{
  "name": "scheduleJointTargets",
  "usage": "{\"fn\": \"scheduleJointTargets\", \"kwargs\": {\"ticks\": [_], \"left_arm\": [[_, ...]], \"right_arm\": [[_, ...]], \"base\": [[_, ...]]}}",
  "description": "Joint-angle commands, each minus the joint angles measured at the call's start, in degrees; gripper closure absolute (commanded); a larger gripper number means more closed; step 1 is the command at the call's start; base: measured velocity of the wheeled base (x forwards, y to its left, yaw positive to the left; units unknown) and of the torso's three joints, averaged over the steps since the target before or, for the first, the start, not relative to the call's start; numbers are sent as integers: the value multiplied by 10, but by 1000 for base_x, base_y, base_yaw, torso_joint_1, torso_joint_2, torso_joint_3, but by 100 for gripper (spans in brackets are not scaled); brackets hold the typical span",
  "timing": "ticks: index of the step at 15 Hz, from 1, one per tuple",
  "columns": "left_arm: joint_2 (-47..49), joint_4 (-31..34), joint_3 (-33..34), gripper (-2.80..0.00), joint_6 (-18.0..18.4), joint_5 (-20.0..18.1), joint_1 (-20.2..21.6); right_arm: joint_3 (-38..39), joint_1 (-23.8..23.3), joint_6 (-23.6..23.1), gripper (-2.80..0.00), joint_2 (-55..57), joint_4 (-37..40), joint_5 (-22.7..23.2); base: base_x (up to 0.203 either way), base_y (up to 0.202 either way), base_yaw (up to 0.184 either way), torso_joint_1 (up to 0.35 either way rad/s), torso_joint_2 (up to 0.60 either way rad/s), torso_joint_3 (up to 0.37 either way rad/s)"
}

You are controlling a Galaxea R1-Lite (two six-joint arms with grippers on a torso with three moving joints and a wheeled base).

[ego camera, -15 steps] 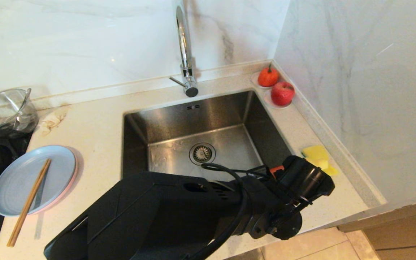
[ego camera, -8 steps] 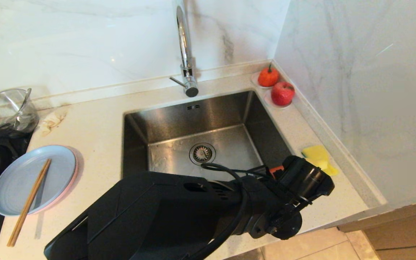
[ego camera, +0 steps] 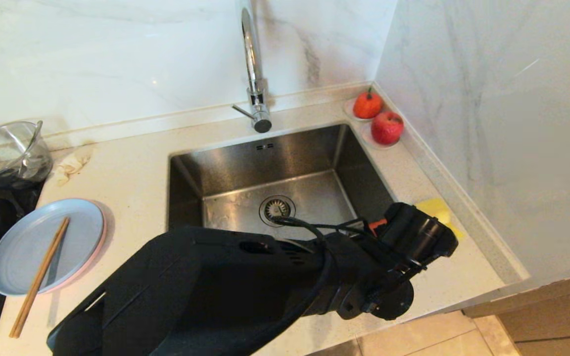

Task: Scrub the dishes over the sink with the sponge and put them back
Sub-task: Squeeze it onto the sponge

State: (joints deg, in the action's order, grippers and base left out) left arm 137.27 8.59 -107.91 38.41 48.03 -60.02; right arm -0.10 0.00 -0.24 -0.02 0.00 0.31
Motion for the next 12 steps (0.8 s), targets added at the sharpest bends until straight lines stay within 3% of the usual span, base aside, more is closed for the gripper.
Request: {"fn": "scheduleJointTargets", "kwargs": {"ticks": [1, 3, 6, 12], "left_arm": [[-21, -1, 0, 0, 14, 4, 3], [-22, -5, -4, 0, 17, 6, 8], [-26, -47, -5, 0, 76, 8, 16], [-19, -70, -5, 0, 124, 5, 17]], "right_arm": [[0, 0, 0, 0, 0, 0, 0], [0, 0, 0, 0, 0, 0, 0], [0, 0, -1, 0, 0, 0, 0], [0, 0, -1, 0, 0, 0, 0]], "base": [[0, 0, 0, 0, 0, 0], [0, 0, 0, 0, 0, 0], [0, 0, 0, 0, 0, 0], [0, 0, 0, 0, 0, 0]]}}
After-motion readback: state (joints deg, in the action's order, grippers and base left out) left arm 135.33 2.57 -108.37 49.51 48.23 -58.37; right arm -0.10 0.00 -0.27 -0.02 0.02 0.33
